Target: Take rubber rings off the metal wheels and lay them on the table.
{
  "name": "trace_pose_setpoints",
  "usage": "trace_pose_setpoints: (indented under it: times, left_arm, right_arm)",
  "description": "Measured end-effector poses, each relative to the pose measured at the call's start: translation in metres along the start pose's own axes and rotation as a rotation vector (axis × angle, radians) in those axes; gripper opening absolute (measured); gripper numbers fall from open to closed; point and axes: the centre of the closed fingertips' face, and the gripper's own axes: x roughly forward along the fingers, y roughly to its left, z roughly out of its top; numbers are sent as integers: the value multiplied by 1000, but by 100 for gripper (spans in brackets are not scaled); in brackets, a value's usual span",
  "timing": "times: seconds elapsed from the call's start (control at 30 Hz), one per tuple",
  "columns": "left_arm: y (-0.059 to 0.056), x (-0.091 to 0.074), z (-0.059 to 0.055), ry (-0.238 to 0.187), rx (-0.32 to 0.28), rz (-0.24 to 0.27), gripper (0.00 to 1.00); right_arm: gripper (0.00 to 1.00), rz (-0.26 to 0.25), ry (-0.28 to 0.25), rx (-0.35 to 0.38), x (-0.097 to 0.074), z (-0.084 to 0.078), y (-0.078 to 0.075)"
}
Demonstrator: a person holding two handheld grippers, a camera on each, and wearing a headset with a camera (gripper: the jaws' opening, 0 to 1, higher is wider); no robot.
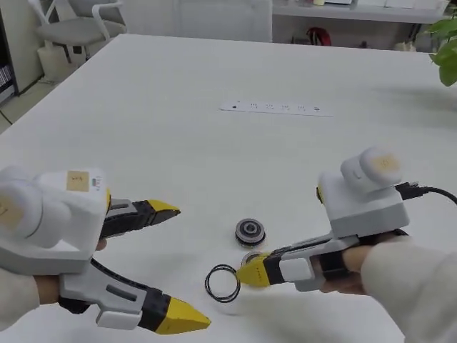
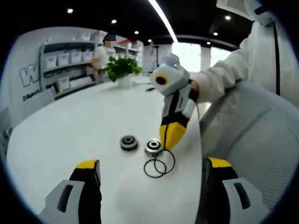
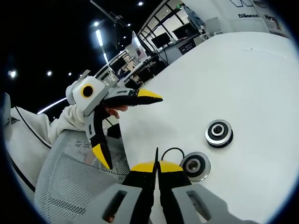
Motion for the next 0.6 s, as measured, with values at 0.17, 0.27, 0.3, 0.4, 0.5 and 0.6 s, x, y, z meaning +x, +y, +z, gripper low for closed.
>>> trace_pose_setpoints:
  times: [0.17,0.27,0.3,0.4,0.5,0.6]
  left_arm:
    - [-2,0,-1,4,1,-6,95]
    - [-2,1,-1,4,0,-9,94]
    - [-2,1,-1,5,0,-10,94]
    - [-3,1,-1,5,-2,-13,94]
    - [-4,1,-1,4,-4,-16,94]
    - [-4,1,-1,6,-5,-19,93]
  right_arm:
    - [0,-4,28,-14,2,-5,-3]
    - [0,-11,37,-17,2,-7,-6]
    - [0,-14,37,-18,2,-7,-6]
    - [0,-23,46,-26,3,-8,-8]
    - [0,-27,52,-31,3,-9,-9]
    - [0,-42,59,-45,3,-11,-12]
